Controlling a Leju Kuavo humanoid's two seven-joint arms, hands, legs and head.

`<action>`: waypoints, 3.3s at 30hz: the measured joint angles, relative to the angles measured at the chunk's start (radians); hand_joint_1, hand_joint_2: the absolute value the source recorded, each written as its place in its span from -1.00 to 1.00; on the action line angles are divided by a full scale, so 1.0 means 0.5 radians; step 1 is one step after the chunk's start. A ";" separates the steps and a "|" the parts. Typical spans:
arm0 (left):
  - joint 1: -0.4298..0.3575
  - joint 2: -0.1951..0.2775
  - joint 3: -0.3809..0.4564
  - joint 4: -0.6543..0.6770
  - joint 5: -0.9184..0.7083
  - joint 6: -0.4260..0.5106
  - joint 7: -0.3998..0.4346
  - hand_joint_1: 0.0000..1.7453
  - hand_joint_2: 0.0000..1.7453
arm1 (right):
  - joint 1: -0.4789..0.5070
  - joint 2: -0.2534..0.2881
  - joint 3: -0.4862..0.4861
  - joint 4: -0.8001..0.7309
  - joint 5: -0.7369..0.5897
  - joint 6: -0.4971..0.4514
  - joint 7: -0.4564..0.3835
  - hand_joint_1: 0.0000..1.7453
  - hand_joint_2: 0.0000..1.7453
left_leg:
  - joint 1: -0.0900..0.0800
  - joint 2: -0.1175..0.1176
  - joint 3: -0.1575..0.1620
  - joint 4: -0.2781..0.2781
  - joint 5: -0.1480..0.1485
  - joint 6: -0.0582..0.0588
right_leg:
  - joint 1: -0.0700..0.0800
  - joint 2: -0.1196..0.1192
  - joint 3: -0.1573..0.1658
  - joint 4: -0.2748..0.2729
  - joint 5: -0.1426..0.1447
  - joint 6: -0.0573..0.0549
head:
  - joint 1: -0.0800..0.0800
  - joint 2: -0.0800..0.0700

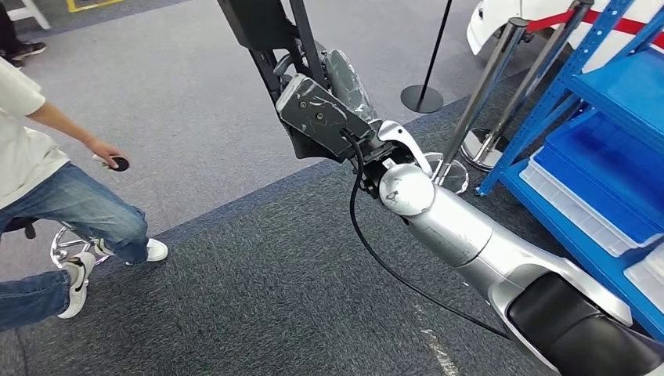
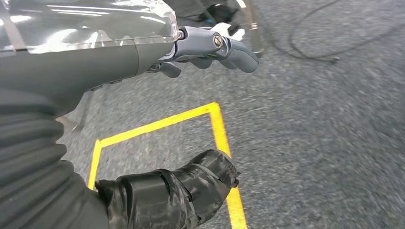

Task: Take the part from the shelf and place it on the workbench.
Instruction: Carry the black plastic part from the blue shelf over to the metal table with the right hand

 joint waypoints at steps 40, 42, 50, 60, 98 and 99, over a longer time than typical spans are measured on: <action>-0.009 0.002 0.080 -0.003 -0.069 0.000 0.035 -1.00 1.00 | 0.040 -0.111 -0.002 -0.156 0.104 0.053 0.099 1.00 1.00 | 0.029 0.205 -0.238 0.388 -0.164 -0.107 | -0.022 -0.140 0.155 -0.222 0.021 -0.010 | -0.036 0.000; -0.013 0.002 0.080 -0.003 -0.074 0.000 0.029 -1.00 1.00 | 0.038 -0.111 -0.001 -0.156 0.110 0.064 0.107 1.00 1.00 | 0.031 0.224 -0.306 0.510 -0.180 -0.110 | -0.016 -0.203 0.160 -0.221 0.012 -0.011 | -0.037 0.000; -0.017 0.002 0.082 -0.004 -0.056 0.000 -0.001 -1.00 1.00 | 0.006 -0.113 0.000 -0.158 0.093 0.075 0.125 1.00 1.00 | -0.014 0.317 -0.018 -0.012 0.009 -0.016 | 0.017 -0.384 0.215 -0.237 -0.040 0.053 | -0.025 0.000; -0.018 0.000 0.087 -0.004 -0.038 0.000 0.002 -1.00 1.00 | 0.031 -0.147 -0.010 -0.167 -0.072 0.113 0.094 1.00 1.00 | -0.006 0.038 -0.005 -0.005 0.004 0.038 | 0.005 -0.063 0.000 0.050 -0.065 0.049 | -0.015 0.000; -0.006 -0.019 0.097 -0.011 -0.009 0.001 0.035 -1.00 1.00 | 0.021 -0.171 -0.023 -0.220 -0.116 0.111 0.044 1.00 1.00 | 0.011 -0.013 -0.073 0.055 -0.022 -0.030 | 0.008 -0.067 0.188 -0.285 0.032 -0.014 | -0.026 0.000; -0.007 -0.019 0.097 -0.012 -0.011 0.001 0.046 -1.00 1.00 | 0.016 -0.161 -0.022 -0.216 -0.121 0.117 0.033 1.00 1.00 | 0.008 0.072 -0.114 0.142 -0.070 -0.037 | 0.007 -0.098 0.201 -0.300 0.036 -0.020 | -0.030 0.000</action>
